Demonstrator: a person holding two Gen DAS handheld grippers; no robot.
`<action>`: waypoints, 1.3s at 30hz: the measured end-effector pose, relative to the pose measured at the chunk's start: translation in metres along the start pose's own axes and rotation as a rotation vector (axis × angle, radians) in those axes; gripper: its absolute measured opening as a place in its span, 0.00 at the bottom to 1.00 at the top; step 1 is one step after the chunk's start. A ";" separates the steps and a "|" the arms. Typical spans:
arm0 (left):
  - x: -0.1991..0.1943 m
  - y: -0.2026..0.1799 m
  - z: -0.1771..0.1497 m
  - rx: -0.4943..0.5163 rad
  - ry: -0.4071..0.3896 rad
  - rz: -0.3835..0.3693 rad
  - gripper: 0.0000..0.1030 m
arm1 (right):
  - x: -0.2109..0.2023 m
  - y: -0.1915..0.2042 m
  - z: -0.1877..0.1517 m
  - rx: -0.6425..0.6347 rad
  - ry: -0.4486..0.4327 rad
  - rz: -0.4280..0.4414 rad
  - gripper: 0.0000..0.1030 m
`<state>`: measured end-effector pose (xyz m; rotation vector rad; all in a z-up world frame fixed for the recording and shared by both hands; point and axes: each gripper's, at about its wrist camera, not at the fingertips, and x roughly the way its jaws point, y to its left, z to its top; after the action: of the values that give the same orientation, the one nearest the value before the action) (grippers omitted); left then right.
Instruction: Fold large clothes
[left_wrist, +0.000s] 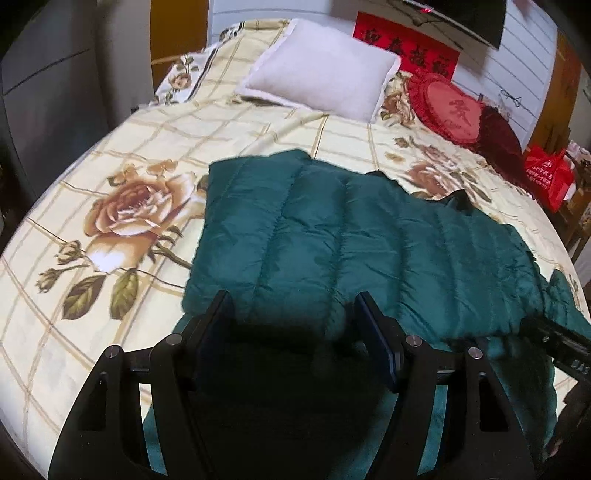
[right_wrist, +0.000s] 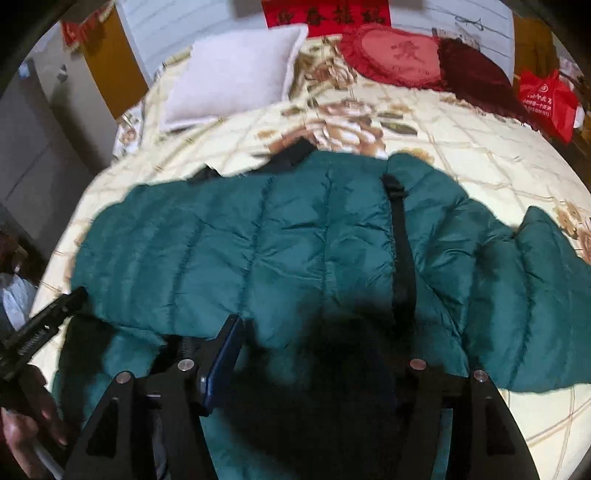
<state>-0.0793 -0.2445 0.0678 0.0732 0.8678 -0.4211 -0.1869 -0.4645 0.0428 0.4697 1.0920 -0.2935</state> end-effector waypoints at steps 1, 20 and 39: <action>-0.007 -0.002 -0.002 0.005 -0.007 -0.001 0.66 | -0.006 0.001 -0.002 -0.003 -0.010 -0.002 0.60; -0.088 -0.039 -0.043 0.060 -0.064 -0.074 0.66 | -0.103 -0.006 -0.065 0.007 -0.116 -0.037 0.61; -0.103 -0.106 -0.072 0.129 -0.036 -0.161 0.66 | -0.137 -0.055 -0.089 0.072 -0.132 -0.099 0.62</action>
<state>-0.2310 -0.2908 0.1102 0.1148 0.8131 -0.6276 -0.3405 -0.4672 0.1207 0.4548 0.9799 -0.4468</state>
